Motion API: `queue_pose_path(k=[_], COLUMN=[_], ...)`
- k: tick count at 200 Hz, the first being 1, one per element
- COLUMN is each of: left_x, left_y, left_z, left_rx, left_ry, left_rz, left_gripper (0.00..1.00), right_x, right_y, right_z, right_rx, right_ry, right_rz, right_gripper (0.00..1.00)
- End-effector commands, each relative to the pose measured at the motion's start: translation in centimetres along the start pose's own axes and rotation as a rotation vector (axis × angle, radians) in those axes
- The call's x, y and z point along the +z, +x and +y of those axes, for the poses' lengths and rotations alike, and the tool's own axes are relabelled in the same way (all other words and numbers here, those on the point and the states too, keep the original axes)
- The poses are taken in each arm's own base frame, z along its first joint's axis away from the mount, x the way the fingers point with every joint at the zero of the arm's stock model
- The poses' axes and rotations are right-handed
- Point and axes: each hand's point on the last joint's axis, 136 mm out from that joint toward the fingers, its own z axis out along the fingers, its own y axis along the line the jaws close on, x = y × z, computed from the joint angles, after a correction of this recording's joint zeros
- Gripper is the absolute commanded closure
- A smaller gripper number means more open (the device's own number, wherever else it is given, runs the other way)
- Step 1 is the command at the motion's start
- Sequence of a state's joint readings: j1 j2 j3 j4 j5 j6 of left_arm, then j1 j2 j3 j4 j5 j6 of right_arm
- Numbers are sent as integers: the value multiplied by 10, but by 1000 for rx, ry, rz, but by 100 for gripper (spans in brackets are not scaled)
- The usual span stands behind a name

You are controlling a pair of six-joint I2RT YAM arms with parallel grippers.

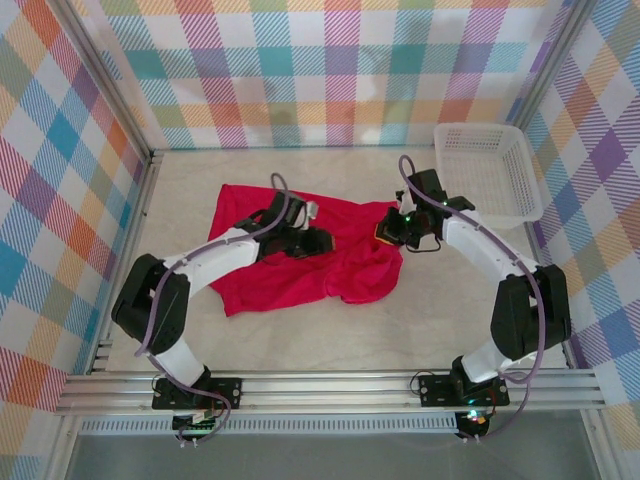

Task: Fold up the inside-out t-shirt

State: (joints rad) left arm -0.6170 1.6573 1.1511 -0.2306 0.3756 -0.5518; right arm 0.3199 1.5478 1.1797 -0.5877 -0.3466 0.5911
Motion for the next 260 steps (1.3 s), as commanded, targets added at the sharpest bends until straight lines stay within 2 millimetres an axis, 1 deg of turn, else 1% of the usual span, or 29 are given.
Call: queue_pose_path(k=[1, 19, 29, 45, 79, 100, 121, 129, 133, 146, 155, 163, 166, 176, 191, 206, 224, 243, 260], left_x=[8, 26, 35, 49, 78, 90, 103, 108, 110, 114, 111, 105, 101, 88, 64, 38, 12, -6, -13], left_y=[9, 16, 18, 21, 19, 12, 7, 7, 7, 8, 7, 4, 8, 5, -1, -4, -2, 3, 5], left_z=[-28, -38, -45, -50, -42, -45, -40, -37, -34, -28, -25, -29, -26, -32, -49, -70, -95, -113, -121], left_rx=[100, 97, 99, 97, 69, 46, 29, 25, 23, 25, 26, 35, 29, 40, 67, 98, 140, 165, 163], left_ry=[68, 95, 106, 108, 67, 75, 53, 41, 32, -2, -26, -31, -51, -53, -27, 22, 109, 193, 255], left_rz=[41, 75, 87, 103, 125, 113, 109, 111, 114, 128, 131, 122, 137, 129, 111, 98, 122, 158, 186], left_gripper=[60, 57, 54, 51, 50, 48, 48, 51, 55, 75, 89, 98, 100, 100, 100, 100, 100, 100, 100], right_x=[-12, -14, -16, -19, -27, -30, -31, -33, -33, -34, -34, -33, -32, -29, -22, -12, -3, 2, 5], right_y=[-8, -8, -8, -8, -8, -6, -3, -3, -3, -2, -2, -2, -1, -1, -3, -6, -12, -17, -19], right_z=[20, 20, 20, 20, 23, 26, 27, 27, 27, 26, 23, 20, 18, 10, -8, -28, -48, -57, -57], right_rx=[-20, -21, -22, -25, -26, -30, -31, -31, -34, -38, -40, -42, -42, -42, -28, -5, 13, 23, 24], right_ry=[-70, -69, -66, -63, -76, -94, -98, -98, -99, -93, -83, -69, -62, -33, 31, 91, 157, 188, 184], right_rz=[-32, -37, -42, -51, -66, -65, -65, -68, -68, -72, -73, -74, -73, -72, -76, -75, -72, -65, -59], right_gripper=[100, 100, 100, 100, 100, 100, 100, 100, 100, 100, 100, 100, 100, 100, 100, 100, 100, 100, 100])
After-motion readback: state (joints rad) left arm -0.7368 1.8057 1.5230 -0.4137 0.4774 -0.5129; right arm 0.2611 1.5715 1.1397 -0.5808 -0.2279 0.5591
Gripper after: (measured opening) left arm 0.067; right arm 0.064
